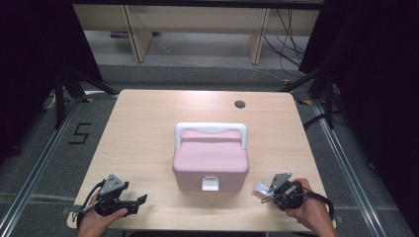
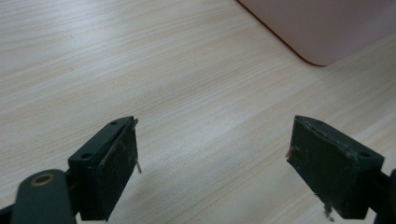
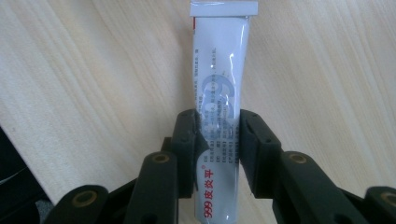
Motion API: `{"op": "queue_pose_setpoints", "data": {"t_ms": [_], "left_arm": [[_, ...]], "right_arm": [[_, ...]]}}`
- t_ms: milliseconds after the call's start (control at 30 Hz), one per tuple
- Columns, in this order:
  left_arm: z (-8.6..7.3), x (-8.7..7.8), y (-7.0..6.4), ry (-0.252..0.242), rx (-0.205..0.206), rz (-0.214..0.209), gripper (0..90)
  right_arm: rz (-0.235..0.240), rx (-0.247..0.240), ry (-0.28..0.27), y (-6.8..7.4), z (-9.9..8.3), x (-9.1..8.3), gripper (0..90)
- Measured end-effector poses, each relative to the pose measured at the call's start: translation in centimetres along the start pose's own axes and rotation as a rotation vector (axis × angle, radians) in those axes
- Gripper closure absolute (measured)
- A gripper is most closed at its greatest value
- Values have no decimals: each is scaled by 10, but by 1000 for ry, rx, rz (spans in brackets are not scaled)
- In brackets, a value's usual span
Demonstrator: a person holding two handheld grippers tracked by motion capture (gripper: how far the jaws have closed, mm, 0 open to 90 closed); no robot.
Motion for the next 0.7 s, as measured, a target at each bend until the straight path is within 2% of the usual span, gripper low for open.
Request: {"op": "queue_pose_setpoints", "data": {"t_ms": [33, 67, 133, 167, 200, 333, 400, 467, 533, 567, 667, 700], "left_arm": [[0, 0, 0, 1, 0, 1, 149], [0, 0, 0, 0, 1, 1, 149], [1, 1, 0, -9, 0, 5, 149], [1, 1, 0, -7, 6, 3, 149], [0, 1, 0, -6, 3, 5, 149], [0, 0, 0, 3, 4, 2, 149], [0, 1, 0, -3, 2, 7, 149], [0, 1, 0, -5, 3, 4, 149], [-1, 1, 0, -3, 9, 4, 149], [-1, 1, 0, -1, 8, 4, 149], [0, 1, 0, 3, 2, 2, 149], [0, 1, 1, -7, 12, 3, 149]], "right_arm": [[-2, 10, 4, -1, 0, 1, 698], [2, -6, 2, -3, 1, 2, 698], [0, 9, 13, -6, 0, 2, 698], [1, -3, 14, -8, 1, 3, 698], [3, 18, 22, -8, 0, 3, 698], [1, 18, 29, -15, 1, 6, 698], [6, -3, 33, -18, 2, 9, 698], [10, 14, 44, -20, 2, 10, 698], [15, 8, 44, -23, 3, 13, 698], [20, 29, 50, -23, 3, 14, 698], [26, 30, 59, -28, 3, 17, 698], [27, 32, 59, -30, 3, 18, 698]]}}
Point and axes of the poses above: each handheld gripper's, and its own axes: x roughly forward along the jaws, z roughly out of its top, y roughly to its left, the point moved 10 cm from there along x, roughly forward along the jaws
